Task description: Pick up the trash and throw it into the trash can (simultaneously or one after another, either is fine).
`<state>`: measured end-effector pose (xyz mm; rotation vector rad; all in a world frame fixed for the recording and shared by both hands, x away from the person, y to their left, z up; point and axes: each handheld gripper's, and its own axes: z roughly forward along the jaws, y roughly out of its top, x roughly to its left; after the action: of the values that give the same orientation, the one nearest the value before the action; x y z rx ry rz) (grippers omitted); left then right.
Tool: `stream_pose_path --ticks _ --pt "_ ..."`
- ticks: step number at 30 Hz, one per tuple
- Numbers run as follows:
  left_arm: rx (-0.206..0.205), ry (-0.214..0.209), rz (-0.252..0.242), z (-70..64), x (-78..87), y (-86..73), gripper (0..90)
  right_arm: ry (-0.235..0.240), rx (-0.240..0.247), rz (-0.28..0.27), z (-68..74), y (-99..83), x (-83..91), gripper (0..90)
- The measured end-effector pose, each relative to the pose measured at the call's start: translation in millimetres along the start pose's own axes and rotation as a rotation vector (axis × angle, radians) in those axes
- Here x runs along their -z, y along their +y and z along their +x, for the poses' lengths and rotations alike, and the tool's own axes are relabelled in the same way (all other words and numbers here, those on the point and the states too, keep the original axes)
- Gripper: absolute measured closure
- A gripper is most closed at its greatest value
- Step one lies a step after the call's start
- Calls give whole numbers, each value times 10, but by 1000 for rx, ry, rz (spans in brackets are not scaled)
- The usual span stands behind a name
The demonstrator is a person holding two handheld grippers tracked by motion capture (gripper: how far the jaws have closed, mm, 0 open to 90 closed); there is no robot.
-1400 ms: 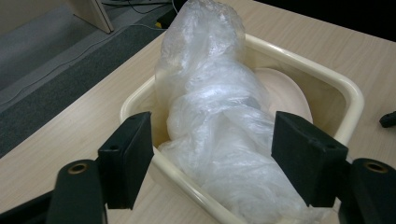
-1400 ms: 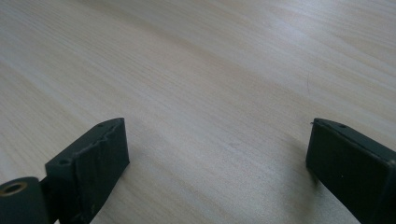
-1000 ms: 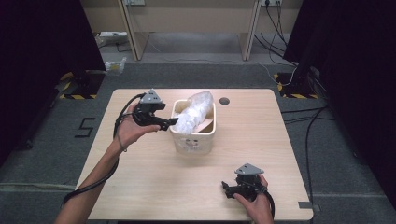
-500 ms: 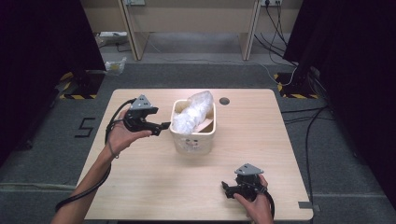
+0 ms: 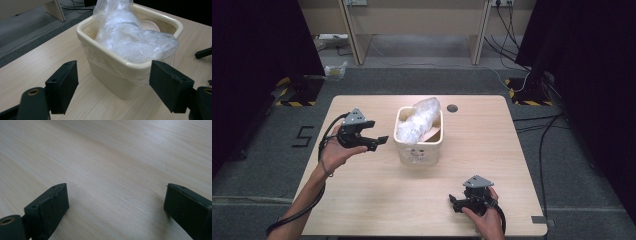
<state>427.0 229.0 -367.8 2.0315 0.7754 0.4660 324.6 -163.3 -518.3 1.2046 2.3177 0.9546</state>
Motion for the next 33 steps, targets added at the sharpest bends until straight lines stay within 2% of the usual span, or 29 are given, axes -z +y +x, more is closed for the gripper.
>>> stream_pose_path --ticks 6,12,18,27,28,33 --pt "-7 11 3 -21 12 -70 226 0 0 1 3 1 0 61" --pt "5 10 -4 -30 33 -169 226 -1 2 1 2 0 -1 61" --pt "5 19 15 -30 24 -312 225 -1 3 0 1 0 -2 61" --pt "34 27 26 4 -70 -646 225 0 7 -3 2 1 -5 61" --pt "34 27 26 4 -70 -646 226 0 6 -4 3 1 -5 60" --pt "44 25 56 -6 -137 -845 225 -1 8 -2 4 3 -4 60"
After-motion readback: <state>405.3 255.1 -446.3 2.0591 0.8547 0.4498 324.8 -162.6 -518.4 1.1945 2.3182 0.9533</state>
